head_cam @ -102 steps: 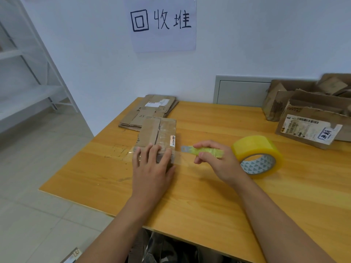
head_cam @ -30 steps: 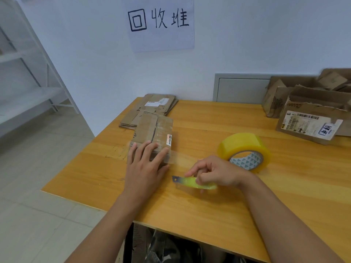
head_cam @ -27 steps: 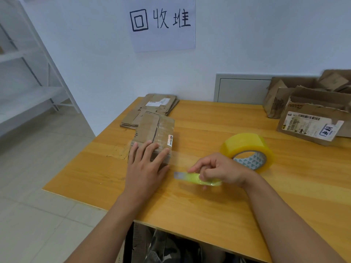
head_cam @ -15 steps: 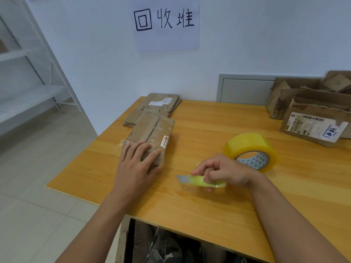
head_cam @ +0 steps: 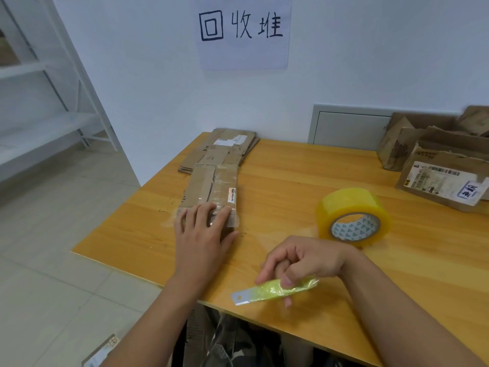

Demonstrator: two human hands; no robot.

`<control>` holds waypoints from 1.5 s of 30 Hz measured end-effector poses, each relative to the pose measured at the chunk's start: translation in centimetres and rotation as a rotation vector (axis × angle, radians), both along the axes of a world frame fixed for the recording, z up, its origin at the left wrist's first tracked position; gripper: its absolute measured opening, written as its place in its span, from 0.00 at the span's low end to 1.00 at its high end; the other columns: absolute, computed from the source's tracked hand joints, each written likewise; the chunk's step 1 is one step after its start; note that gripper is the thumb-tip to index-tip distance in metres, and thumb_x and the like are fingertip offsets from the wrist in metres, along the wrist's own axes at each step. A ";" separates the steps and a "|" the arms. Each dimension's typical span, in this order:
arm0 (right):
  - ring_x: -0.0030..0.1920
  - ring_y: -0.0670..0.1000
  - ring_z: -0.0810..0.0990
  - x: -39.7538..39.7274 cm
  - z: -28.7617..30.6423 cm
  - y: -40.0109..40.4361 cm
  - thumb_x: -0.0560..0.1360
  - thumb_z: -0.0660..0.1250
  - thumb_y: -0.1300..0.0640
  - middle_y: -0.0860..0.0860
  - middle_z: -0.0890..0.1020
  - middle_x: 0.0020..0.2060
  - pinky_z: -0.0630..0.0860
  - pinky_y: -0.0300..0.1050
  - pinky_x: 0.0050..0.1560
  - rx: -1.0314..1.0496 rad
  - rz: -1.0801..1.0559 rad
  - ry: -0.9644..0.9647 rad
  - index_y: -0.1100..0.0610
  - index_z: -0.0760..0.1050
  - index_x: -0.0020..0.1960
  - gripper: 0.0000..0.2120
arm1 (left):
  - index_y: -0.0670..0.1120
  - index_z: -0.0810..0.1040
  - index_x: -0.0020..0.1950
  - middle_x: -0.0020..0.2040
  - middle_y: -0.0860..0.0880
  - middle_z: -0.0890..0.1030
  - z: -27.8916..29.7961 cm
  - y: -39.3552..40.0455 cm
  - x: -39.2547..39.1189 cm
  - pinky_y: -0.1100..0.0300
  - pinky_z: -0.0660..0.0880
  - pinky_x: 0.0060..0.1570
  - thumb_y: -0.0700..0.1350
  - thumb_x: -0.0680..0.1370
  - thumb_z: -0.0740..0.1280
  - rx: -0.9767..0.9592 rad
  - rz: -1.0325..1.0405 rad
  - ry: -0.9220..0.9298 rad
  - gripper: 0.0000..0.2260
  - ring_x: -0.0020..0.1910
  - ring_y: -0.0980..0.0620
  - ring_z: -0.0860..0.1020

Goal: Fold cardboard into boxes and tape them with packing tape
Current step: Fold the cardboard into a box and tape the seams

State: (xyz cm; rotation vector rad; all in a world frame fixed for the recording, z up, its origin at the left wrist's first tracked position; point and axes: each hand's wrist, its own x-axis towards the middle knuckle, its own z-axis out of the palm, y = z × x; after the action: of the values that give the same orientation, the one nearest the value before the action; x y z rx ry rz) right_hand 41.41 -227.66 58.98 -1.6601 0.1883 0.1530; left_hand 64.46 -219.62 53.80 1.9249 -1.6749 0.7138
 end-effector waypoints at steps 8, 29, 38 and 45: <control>0.34 0.45 0.71 -3.1 0.6 -0.4 0.81 0.64 0.61 0.43 0.83 0.42 0.67 0.39 0.37 -0.440 -0.139 0.291 0.50 0.77 0.65 0.15 | 0.51 0.74 0.69 0.63 0.47 0.76 0.5 0.7 0.4 0.47 0.64 0.65 0.55 0.76 0.71 0.035 -0.057 0.010 0.22 0.62 0.44 0.72; 0.71 0.44 0.66 7.6 -1.8 3.1 0.79 0.64 0.49 0.42 0.61 0.75 0.71 0.43 0.64 -0.782 -0.700 0.035 0.48 0.51 0.80 0.35 | 0.44 0.62 0.77 0.77 0.42 0.64 0.1 3.1 2.5 0.43 0.62 0.74 0.53 0.74 0.74 0.068 0.039 0.382 0.36 0.77 0.43 0.61; 0.61 0.32 0.68 8.5 -2.7 3.6 0.79 0.68 0.58 0.39 0.62 0.68 0.70 0.31 0.59 -0.500 -0.770 -0.067 0.51 0.54 0.80 0.35 | 0.52 0.58 0.80 0.67 0.65 0.69 0.6 3.8 2.2 0.69 0.71 0.58 0.44 0.78 0.70 -0.008 -0.096 1.089 0.34 0.60 0.75 0.68; 0.64 0.39 0.70 9.0 -3.4 3.6 0.79 0.66 0.63 0.40 0.67 0.70 0.70 0.31 0.61 -0.428 -0.883 -0.123 0.49 0.59 0.78 0.31 | 0.55 0.57 0.80 0.62 0.76 0.65 0.5 4.6 2.7 0.69 0.67 0.64 0.40 0.80 0.67 0.005 -0.149 1.205 0.32 0.64 0.74 0.67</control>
State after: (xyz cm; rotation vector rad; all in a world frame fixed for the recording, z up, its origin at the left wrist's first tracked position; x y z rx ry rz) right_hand 50.46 -224.06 55.57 -1.8464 0.8815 -0.6958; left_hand 67.20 -215.04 54.32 1.6106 -0.9780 -0.4769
